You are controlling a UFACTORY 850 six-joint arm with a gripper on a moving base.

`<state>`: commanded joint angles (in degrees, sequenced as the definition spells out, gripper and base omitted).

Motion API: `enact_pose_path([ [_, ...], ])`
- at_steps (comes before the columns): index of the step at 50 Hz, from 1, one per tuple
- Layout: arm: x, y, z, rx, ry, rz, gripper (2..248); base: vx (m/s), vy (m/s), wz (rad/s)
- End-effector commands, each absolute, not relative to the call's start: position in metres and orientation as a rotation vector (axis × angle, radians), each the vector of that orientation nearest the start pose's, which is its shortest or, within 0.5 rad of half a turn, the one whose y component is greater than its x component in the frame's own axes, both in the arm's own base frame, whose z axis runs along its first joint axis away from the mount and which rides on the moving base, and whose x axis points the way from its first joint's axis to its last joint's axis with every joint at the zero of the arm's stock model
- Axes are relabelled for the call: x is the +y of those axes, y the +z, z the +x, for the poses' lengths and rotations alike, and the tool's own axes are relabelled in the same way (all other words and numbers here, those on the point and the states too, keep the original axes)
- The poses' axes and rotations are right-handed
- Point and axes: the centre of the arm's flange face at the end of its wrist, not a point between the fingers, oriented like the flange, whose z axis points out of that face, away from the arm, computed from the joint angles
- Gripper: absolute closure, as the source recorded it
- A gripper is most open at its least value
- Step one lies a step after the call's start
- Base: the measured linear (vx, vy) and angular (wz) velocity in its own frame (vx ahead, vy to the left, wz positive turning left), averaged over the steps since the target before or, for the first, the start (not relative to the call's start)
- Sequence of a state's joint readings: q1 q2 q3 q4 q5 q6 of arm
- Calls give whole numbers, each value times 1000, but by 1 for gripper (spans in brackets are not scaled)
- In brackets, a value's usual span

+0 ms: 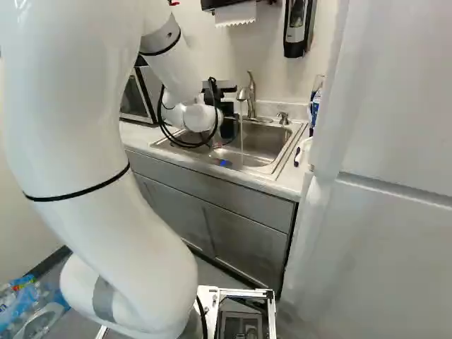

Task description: Rinse the cup and place it in the tray

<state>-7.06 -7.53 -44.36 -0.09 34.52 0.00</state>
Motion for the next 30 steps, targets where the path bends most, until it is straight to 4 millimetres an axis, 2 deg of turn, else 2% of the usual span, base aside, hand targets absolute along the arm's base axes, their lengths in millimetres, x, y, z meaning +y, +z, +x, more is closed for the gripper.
enact_pose_path([
  [26, -103, 442, 512, 266, -1818, -2685, 124, 0, 0, 0],
  [30, -104, 441, 512, 269, -1816, -2687, 124, 0, 0, 0],
])
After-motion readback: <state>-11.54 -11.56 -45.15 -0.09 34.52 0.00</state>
